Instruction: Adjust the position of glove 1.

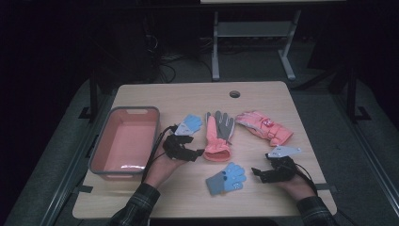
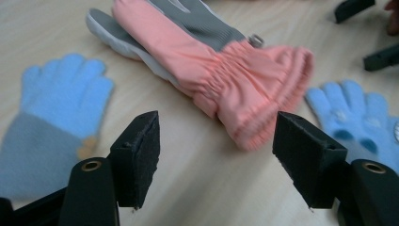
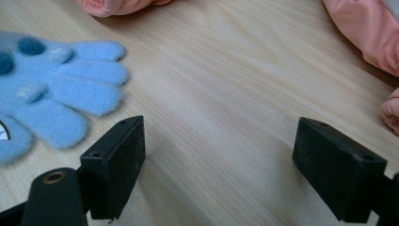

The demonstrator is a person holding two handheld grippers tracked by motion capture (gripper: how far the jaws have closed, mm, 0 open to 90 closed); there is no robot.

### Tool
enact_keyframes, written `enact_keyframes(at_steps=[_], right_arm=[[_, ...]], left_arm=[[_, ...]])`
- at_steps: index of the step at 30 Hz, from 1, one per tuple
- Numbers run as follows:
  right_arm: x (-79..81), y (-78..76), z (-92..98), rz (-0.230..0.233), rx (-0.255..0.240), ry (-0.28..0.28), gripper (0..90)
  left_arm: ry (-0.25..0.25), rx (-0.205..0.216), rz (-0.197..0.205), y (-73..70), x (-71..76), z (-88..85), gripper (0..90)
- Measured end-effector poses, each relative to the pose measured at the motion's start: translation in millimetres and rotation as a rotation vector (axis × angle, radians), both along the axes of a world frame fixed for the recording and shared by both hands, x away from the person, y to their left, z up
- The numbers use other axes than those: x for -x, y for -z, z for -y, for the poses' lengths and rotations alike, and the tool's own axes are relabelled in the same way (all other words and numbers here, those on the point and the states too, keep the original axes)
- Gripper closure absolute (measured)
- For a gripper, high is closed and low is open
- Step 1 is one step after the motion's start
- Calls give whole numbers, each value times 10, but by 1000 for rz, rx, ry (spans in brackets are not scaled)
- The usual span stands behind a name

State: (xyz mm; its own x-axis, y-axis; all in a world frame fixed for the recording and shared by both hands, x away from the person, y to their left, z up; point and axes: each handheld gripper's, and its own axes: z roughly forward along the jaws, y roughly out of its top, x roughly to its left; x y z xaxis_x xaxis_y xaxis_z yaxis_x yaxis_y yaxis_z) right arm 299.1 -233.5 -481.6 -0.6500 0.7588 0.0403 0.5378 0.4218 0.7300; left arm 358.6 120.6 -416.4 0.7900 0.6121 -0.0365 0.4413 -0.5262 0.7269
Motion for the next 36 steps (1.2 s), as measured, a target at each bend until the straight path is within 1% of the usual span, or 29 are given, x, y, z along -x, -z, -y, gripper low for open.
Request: enact_keyframes(at_steps=[1,2,3,4,5,7,8,11,13,14,15,16,17,20,22,23,26,27,29,32,36], right_arm=[[0,0,0,0,0,-1,170],[1,0,0,0,-1,1,170],[0,0,0,1,0,0,170],[0,0,0,0,0,0,170],[-1,0,0,1,0,0,170],[0,0,0,0,0,0,170],[0,0,0,-1,0,0,170],[0,0,0,1,1,-1,169],[0,1,0,0,1,-1,167],[0,0,0,0,0,-2,167],[0,0,0,0,1,-2,167],[0,0,1,-1,1,-3,167],[0,0,1,-1,1,-3,167],[0,-1,1,-1,2,-3,167],[-2,0,0,-1,2,-3,167],[-2,-1,0,-1,2,-4,167],[-1,0,0,0,2,-4,166],[-2,-1,0,-1,2,-4,166],[-2,-1,0,-1,2,-4,165],[-2,0,0,0,3,-7,163],[5,1,1,3,3,-15,163]], left_arm=[[-6,7,1,-8,-37,13,326],[-6,7,1,-8,-37,13,331],[-18,-8,13,-25,-110,30,339],[-26,-15,20,-33,-150,32,345],[-28,-13,20,-39,-192,33,347],[-40,-15,27,-38,-275,34,379],[-45,-23,29,-36,-321,30,381],[-66,-26,25,-13,-443,26,410],[-83,-8,9,12,-513,35,418],[-82,-8,15,25,-538,39,436],[-86,-25,19,39,-567,48,453],[-86,-25,19,39,-567,48,453],[-92,-42,16,66,-619,61,462],[-115,-80,21,97,-712,41,480],[-128,-87,24,125,-745,27,509],[-139,-90,17,149,-760,24,512],[-151,-134,-1,224,-787,26,531],[-155,-136,-7,237,-795,20,531],[-162,-141,-4,249,-805,13,539],[-173,-161,-5,285,-828,15,558],[-181,-182,-39,370,-862,21,576]])
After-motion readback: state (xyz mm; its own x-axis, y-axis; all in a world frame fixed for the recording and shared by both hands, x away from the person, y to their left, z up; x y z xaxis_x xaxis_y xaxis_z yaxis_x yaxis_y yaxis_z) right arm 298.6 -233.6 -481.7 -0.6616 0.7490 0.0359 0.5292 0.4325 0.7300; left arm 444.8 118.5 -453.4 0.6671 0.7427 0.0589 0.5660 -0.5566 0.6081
